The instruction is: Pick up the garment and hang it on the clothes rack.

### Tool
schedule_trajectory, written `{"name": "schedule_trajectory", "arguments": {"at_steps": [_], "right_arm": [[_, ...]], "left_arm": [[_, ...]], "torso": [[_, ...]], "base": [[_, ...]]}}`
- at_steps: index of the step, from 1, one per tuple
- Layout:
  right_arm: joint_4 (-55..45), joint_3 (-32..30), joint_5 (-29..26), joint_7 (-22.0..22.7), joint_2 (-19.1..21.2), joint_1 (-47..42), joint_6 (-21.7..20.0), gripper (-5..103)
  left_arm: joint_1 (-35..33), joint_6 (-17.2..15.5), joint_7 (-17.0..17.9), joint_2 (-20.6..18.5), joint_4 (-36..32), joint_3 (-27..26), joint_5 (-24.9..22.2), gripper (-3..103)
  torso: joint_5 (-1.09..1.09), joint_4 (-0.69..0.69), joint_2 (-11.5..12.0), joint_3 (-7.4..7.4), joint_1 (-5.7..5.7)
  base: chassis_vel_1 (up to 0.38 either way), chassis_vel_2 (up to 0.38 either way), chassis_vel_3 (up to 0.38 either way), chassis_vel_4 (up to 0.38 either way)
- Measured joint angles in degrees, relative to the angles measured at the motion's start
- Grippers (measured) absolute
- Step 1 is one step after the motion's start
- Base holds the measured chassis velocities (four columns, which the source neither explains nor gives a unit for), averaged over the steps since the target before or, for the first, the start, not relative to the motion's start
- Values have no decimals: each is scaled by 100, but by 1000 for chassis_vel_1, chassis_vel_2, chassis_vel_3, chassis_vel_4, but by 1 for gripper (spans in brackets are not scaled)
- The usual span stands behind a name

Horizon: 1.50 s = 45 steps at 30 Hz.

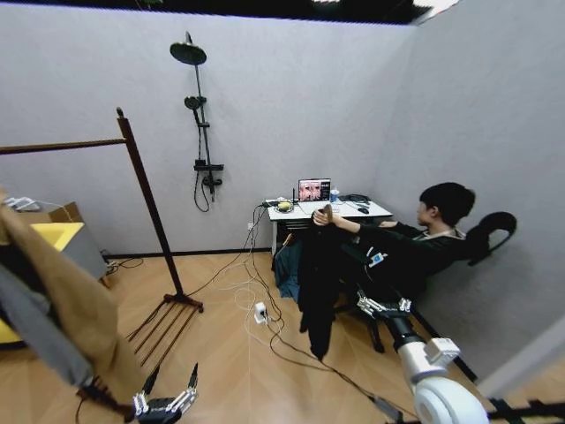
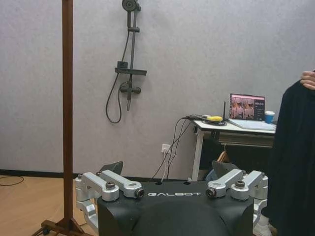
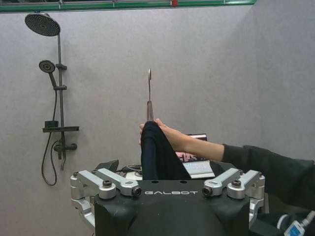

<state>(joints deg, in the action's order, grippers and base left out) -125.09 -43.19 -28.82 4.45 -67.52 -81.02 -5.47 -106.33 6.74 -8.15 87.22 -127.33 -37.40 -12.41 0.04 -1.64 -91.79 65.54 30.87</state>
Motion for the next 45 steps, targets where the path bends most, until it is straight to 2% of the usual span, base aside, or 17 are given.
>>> {"name": "schedule_trajectory", "arguments": {"at_steps": [3,4,15,18,21,28,30,32,33,35,36,38,39,42,45], "right_arm": [[-22,-38,-12,0,85,69,-19,100],[-20,-56,-33,2,155,124,-44,100],[162,-142,-90,157,668,588,-118,100],[406,-138,-276,165,987,956,-175,100],[507,-51,-417,118,1107,1142,-178,100],[739,211,-483,12,1114,1488,-147,100],[797,239,-482,-12,1110,1535,-148,103],[928,292,-482,-66,1092,1632,-171,95],[928,292,-482,-66,1092,1632,-171,95],[998,317,-460,-126,1050,1659,-181,84],[998,317,-460,-126,1050,1659,-181,84],[1016,318,-441,-143,1019,1635,-181,73],[1016,318,-441,-143,1019,1635,-181,73],[1042,318,-432,-150,994,1607,-145,57],[1047,314,-440,-149,989,1606,-129,52]], "left_arm": [[0,0,0,-2,0,0,0,100],[0,0,0,0,0,-1,0,100],[1,0,1,-1,0,-1,0,100],[0,0,1,0,0,-1,0,100],[0,0,1,0,0,-1,0,100],[0,0,0,0,0,-1,0,100],[1,0,1,-1,0,-1,0,100],[0,0,0,0,0,-1,0,100],[0,0,0,0,0,-1,0,100],[0,1,1,0,0,-1,0,100],[0,1,1,0,0,-1,0,100],[0,0,0,0,0,-1,0,100],[0,0,0,0,0,-1,0,100],[1,0,1,0,0,-1,0,100],[0,0,1,0,0,-1,0,100]], "torso": [[-12,-3,-1,-1,-1],[0,0,-1,-1,-1],[-6,-1,0,-1,0],[-4,0,-1,-1,-1],[-4,-2,-3,-2,-4],[-3,0,-2,-1,-2],[-4,-1,-2,-1,-2],[-4,-1,-2,-1,-4],[-4,-1,-2,-1,-4],[-4,-1,-3,-1,-4],[-4,-1,-3,-1,-4],[-4,-1,-2,-1,-4],[-4,-1,-2,-1,-4],[-4,-1,-2,-1,-3],[-4,0,-2,-1,-3]], "base": [[-305,298,312,-295],[-307,277,288,-280],[-216,204,218,-231],[-99,95,106,-122],[-94,69,103,-97],[-54,56,55,-58],[0,0,0,0],[0,0,0,0],[0,0,0,0],[0,0,0,0],[0,0,0,0],[0,0,0,0],[0,0,0,0],[0,0,0,0],[0,0,0,0]]}}
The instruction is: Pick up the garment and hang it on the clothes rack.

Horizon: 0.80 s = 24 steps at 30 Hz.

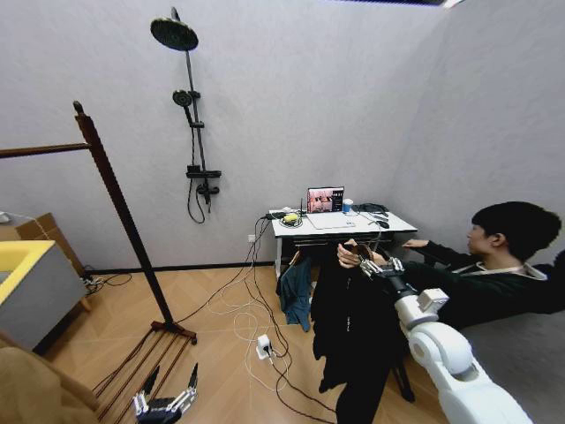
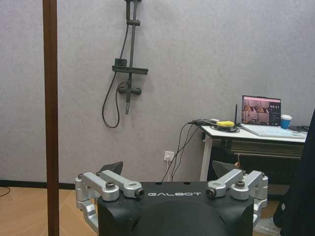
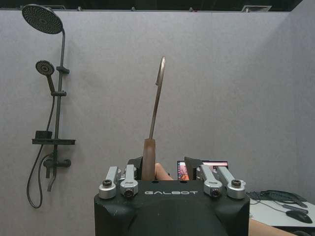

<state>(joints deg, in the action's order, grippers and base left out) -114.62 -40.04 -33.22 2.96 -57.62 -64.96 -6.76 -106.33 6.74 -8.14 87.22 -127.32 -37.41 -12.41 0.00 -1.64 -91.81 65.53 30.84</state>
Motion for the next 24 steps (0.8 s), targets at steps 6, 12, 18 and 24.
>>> {"name": "schedule_trajectory", "arguments": {"at_steps": [6,12,18,24], "right_arm": [[0,-45,-35,23,21,-17,90,24],[0,-74,-63,14,57,2,116,9],[6,-75,-65,18,49,8,116,9],[7,-111,-104,15,77,-12,119,9]], "left_arm": [[0,0,0,0,0,0,0,100],[0,0,0,0,0,0,0,100],[0,0,0,0,0,0,0,100],[0,0,0,0,0,0,0,100]], "torso": [[1,0,0,0,0],[0,1,0,0,0],[2,-2,1,0,1],[1,-1,1,0,2]], "base": [[0,0,0,0],[0,0,0,0],[0,0,0,0],[0,0,0,0]]}}
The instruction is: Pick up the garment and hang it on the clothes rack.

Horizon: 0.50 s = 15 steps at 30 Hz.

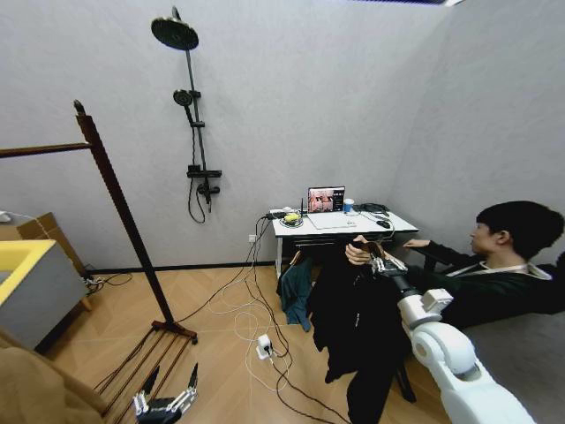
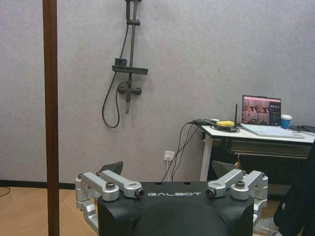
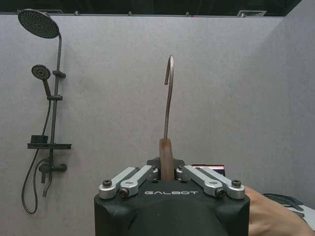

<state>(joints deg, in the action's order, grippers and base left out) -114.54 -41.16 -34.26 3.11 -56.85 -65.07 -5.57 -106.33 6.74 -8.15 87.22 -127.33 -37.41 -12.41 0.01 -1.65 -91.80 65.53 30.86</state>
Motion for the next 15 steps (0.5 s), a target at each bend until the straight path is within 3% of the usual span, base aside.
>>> {"name": "schedule_trajectory", "arguments": {"at_steps": [15], "right_arm": [[-75,-30,-48,-33,72,-92,43,9]], "left_arm": [[0,0,0,0,0,0,0,100]], "torso": [[-1,0,0,0,0]], "base": [[0,0,0,0]]}}
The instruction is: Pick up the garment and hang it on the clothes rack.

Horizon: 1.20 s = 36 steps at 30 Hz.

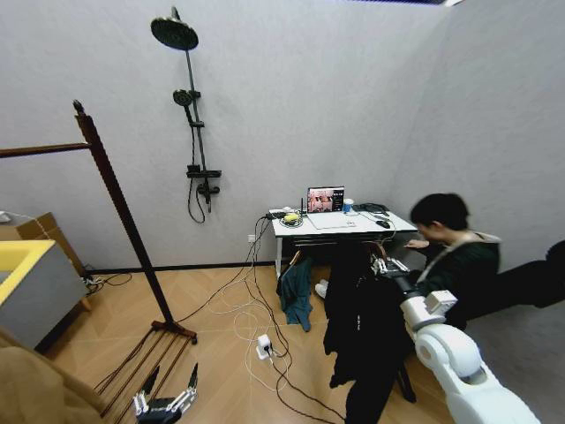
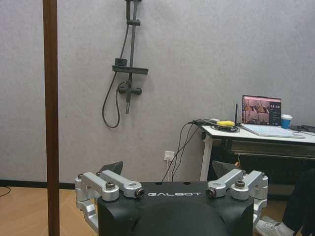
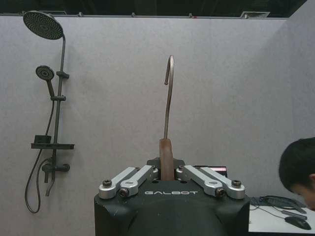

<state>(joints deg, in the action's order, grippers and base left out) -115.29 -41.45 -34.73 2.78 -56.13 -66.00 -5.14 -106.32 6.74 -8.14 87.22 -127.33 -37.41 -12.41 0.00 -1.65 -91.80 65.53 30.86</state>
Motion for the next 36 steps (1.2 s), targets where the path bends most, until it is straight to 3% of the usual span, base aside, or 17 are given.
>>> {"name": "schedule_trajectory", "arguments": {"at_steps": [36], "right_arm": [[-289,52,-247,-86,-9,86,130,9]], "left_arm": [[0,0,0,0,0,0,0,100]], "torso": [[0,1,0,0,-1]], "base": [[84,81,82,83]]}}
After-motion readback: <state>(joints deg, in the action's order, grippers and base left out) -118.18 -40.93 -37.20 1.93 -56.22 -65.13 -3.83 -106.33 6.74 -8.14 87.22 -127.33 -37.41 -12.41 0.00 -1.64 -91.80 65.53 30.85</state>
